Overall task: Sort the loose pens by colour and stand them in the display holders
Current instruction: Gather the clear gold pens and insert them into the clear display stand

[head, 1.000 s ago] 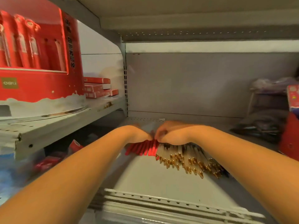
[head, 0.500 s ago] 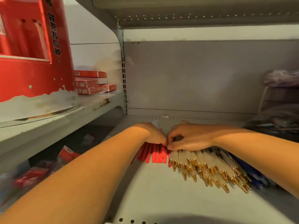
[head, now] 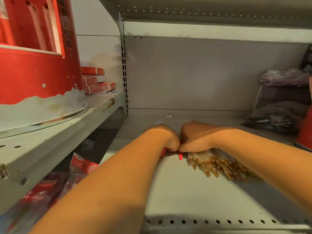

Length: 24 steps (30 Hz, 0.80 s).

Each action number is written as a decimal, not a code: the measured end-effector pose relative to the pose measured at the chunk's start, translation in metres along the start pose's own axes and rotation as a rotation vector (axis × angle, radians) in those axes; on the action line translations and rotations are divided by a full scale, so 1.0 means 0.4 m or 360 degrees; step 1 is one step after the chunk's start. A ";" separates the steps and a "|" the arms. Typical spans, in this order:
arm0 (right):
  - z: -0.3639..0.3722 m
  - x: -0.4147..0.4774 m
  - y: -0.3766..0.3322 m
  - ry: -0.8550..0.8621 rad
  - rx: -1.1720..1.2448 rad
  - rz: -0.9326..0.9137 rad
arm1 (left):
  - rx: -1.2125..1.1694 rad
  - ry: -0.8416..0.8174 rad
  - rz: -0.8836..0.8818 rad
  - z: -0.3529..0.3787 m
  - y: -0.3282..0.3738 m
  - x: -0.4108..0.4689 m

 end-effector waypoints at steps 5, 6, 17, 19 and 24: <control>0.014 0.018 -0.026 0.0146 -0.0085 0.0169 | 0.0164 -0.0024 0.0116 0.007 -0.005 -0.004; 0.019 0.023 -0.031 0.0189 -0.0111 0.0196 | 0.0180 -0.0022 0.0105 0.009 -0.007 -0.001; 0.014 0.024 -0.008 0.0362 0.0183 0.0330 | -0.0135 0.0017 -0.0120 -0.010 -0.051 0.001; 0.001 0.014 -0.005 0.0451 0.0313 0.0328 | -0.0370 -0.0018 -0.0179 -0.009 -0.068 0.007; -0.024 -0.006 0.002 0.0548 0.0468 0.0345 | -0.1017 -0.0062 -0.0246 -0.002 -0.099 0.015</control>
Point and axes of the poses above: each hand's wrist, its own x-axis towards the middle knuckle, its own z-axis out of the palm, y = z × x, the point moved 4 cm from there along x, towards the middle knuckle, and after that the axes turned 4 degrees about -z, right-handed, at the moved point
